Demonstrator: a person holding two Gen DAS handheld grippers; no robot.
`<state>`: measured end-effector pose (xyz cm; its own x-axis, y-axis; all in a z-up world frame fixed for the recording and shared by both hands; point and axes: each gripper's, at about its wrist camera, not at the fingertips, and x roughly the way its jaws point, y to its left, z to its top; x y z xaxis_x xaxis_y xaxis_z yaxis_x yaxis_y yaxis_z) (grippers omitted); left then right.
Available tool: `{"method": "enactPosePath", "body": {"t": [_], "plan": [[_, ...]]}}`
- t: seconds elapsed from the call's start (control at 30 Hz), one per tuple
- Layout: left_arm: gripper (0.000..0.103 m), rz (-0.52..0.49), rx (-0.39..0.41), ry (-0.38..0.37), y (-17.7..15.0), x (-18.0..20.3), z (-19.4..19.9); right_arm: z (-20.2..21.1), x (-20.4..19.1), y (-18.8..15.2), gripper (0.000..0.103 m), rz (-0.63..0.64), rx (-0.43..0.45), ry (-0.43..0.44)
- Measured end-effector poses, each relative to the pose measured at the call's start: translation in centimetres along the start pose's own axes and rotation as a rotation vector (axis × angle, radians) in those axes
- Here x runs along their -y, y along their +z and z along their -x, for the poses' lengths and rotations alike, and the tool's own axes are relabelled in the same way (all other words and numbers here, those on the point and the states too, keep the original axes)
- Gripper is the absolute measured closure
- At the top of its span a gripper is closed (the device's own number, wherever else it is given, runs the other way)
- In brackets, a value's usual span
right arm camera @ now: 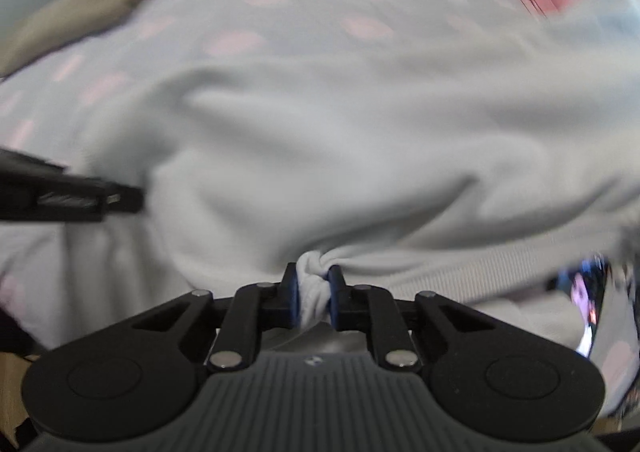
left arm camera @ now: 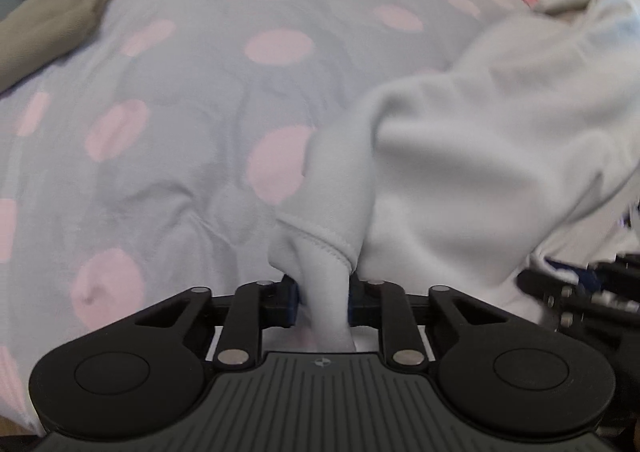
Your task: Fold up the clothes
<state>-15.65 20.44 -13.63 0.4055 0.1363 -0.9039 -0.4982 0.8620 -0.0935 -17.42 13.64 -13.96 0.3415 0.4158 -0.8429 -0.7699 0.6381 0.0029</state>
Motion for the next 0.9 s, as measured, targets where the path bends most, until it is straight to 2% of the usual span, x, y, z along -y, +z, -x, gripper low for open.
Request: {"method": "enactPosePath", "body": {"t": [0.13, 0.3, 0.37, 0.47, 0.53, 0.63, 0.77, 0.9], "plan": [[0.09, 0.034, 0.091, 0.044, 2.1, -1.5, 3.3, 3.3, -3.2, 1.8, 0.088, 0.115, 0.108, 0.056], [0.091, 0.04, 0.196, 0.129, 4.4, -5.0, 6.9, 6.0, -6.3, 3.6, 0.088, 0.14, 0.177, 0.191], [0.091, 0.031, 0.209, 0.156, 4.7, -6.4, 8.2, 5.9, -8.4, 4.6, 0.088, 0.173, 0.196, 0.237], [0.091, 0.041, 0.191, 0.175, 4.8, -8.5, 9.0, 5.9, -11.5, 5.4, 0.088, 0.234, 0.215, 0.294], [0.091, 0.036, 0.175, 0.214, 4.5, -9.4, 8.8, 5.8, -13.2, 5.2, 0.088, 0.274, 0.216, 0.319], [0.09, 0.049, 0.13, 0.229, 3.9, -10.7, 7.6, 4.2, -14.3, 5.1, 0.088, 0.3, 0.169, 0.327], [0.087, 0.016, 0.058, 0.237, 2.6, -10.6, 5.3, 2.3, -13.4, 4.4, 0.084, 0.269, 0.084, 0.306], [0.079, -0.024, 0.033, 0.269, 1.9, -10.2, 4.4, 1.8, -11.5, 4.1, 0.07, 0.207, 0.047, 0.314]]}}
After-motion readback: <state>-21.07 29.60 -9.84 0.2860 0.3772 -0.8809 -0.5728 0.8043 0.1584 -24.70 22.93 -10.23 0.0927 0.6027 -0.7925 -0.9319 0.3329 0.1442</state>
